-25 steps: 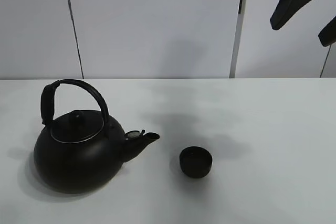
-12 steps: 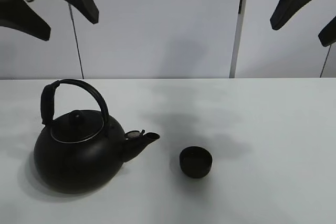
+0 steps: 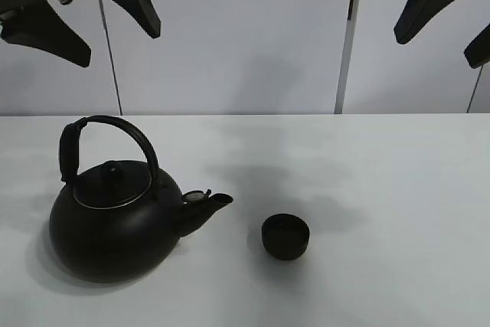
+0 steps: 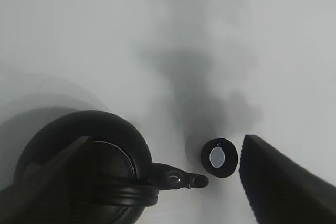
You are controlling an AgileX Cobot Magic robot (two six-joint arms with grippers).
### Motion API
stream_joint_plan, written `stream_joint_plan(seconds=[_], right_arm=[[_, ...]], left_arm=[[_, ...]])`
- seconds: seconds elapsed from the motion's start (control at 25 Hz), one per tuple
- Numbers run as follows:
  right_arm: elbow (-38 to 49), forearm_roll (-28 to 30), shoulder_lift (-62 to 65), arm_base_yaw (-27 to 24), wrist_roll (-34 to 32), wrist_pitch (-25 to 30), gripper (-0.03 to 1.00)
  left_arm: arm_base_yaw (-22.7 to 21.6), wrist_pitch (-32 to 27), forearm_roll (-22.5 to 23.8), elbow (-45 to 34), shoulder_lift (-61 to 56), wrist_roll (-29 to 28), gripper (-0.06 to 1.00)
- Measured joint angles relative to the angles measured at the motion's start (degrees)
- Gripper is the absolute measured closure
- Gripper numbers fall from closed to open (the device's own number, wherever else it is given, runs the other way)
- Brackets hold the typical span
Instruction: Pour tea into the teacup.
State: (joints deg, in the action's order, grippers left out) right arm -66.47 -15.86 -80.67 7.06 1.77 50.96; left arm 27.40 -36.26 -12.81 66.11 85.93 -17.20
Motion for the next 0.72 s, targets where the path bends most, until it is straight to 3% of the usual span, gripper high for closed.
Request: stream_joint_plan(seconds=[0.72], right_arm=[[0.0,0.0,0.0,0.0,0.0,-0.2,0.43]], left_arm=[[0.0,0.0,0.0,0.0,0.0,0.06,0.4]])
